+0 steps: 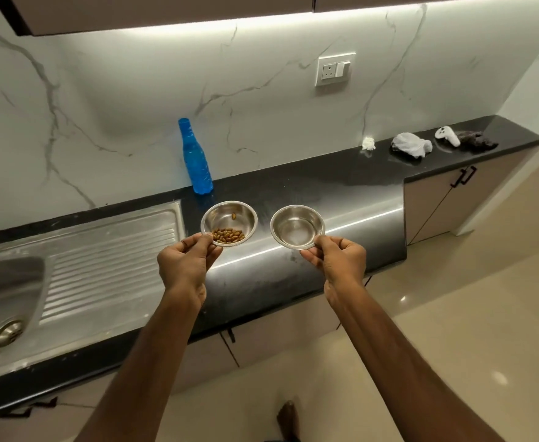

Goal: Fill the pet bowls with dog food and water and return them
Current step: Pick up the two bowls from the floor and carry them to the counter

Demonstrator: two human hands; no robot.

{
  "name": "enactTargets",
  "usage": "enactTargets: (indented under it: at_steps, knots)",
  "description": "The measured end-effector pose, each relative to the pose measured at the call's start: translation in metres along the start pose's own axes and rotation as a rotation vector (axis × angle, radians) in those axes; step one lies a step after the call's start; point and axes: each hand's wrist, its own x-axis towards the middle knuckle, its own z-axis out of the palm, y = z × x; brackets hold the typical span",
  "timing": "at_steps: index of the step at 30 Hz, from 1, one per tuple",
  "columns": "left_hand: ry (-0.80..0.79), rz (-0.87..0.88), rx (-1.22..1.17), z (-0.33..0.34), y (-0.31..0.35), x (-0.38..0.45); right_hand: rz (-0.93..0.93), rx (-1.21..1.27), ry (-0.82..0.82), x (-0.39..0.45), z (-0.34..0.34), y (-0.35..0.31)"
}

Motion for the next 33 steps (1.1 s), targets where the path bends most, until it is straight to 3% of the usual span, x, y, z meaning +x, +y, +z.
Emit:
enactTargets:
  at_steps: [15,33]
  knots:
    - [0.138,-0.081,-0.019,0.11,-0.031,0.088,0.055,-0.026,-0.061,0.158,0.018,-0.026]
    - [0.475,-0.172,-0.026,0.101,-0.113,0.144,0.208,-0.145,-0.098,0.255,0.058,0.078]
